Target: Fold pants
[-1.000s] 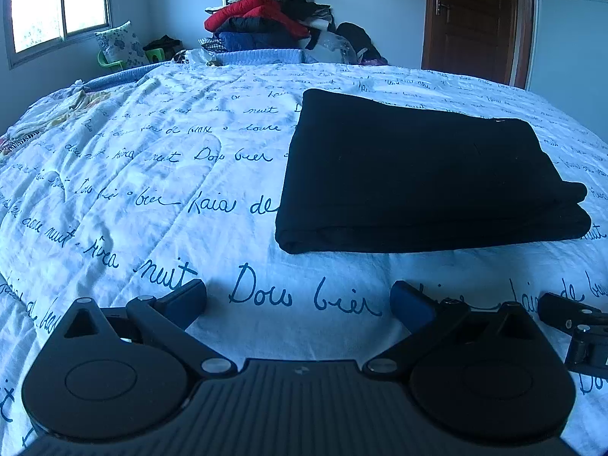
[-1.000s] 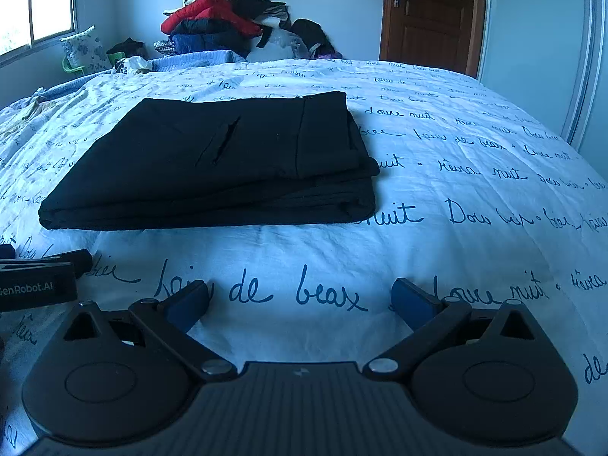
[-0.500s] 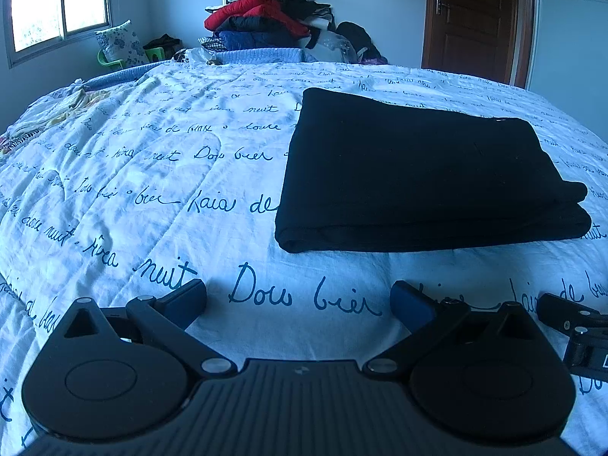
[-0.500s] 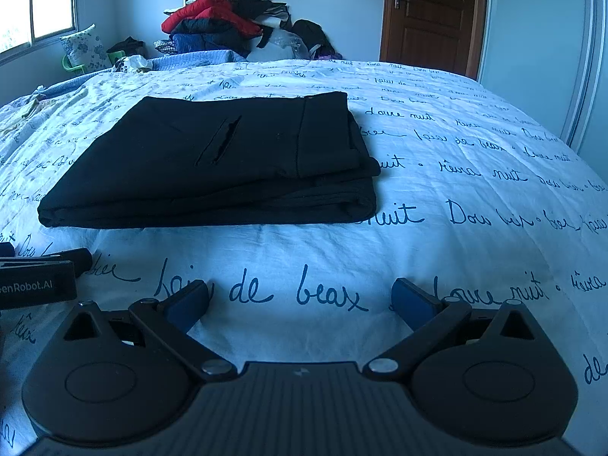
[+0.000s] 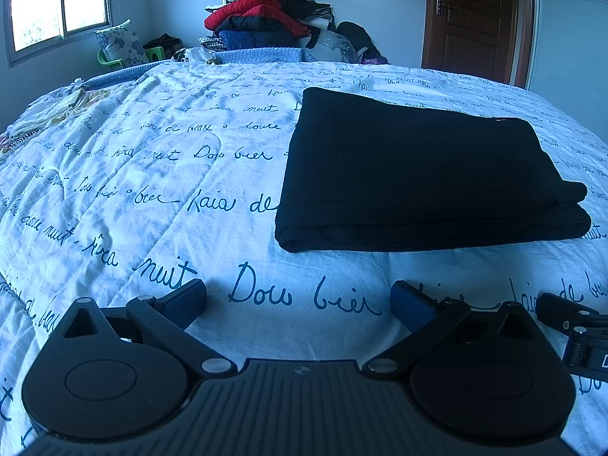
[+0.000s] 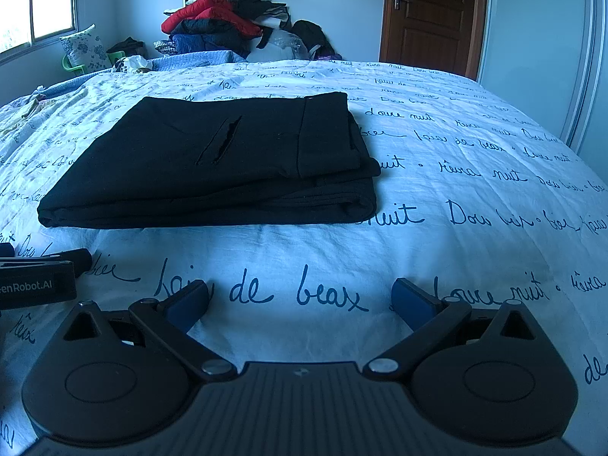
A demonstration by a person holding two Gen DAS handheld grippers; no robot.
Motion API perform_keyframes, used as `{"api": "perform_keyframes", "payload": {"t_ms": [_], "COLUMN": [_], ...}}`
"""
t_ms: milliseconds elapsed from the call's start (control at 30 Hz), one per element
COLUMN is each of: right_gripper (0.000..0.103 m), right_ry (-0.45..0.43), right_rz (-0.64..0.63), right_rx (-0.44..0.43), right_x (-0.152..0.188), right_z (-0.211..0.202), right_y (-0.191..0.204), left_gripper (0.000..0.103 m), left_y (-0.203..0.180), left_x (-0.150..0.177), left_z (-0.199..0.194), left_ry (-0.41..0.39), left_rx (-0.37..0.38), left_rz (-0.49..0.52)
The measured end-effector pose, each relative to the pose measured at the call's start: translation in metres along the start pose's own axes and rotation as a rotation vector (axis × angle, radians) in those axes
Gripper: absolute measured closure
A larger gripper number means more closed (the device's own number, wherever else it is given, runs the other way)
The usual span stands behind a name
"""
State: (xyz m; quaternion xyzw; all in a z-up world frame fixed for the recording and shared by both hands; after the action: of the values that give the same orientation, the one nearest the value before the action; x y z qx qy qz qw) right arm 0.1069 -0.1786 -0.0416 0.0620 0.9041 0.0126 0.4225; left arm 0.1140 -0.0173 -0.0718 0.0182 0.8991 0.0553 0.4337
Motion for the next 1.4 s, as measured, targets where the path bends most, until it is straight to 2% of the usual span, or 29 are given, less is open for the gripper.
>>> {"api": "perform_keyframes", "payload": {"t_ms": [1400], "right_gripper": [0.000], "right_ry": [-0.001], "right_rz": [0.000], "right_rx": [0.001], "right_x": [0.0004], "right_z": [-0.0002], "right_y": [0.0005], "left_gripper": [0.000], "left_y": [0.0020], "left_x": [0.0007], "left_z": [0.0015], "left_ry": [0.006], "left_rx": [0.009], "left_rz": [-0.008]}}
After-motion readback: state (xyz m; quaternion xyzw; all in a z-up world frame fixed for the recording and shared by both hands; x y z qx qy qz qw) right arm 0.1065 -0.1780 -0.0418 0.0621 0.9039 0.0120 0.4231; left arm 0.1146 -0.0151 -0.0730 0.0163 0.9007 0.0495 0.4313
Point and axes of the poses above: each gripper's, at about its wrist camera, not at the fingertips, and z roughly the way its jaws point, y to its left, x to its underside, the point moved 2 cm from there along z, roughly the way its jaws point, and after that the axes turned 5 degrees about -x, right-handed, at the moved point
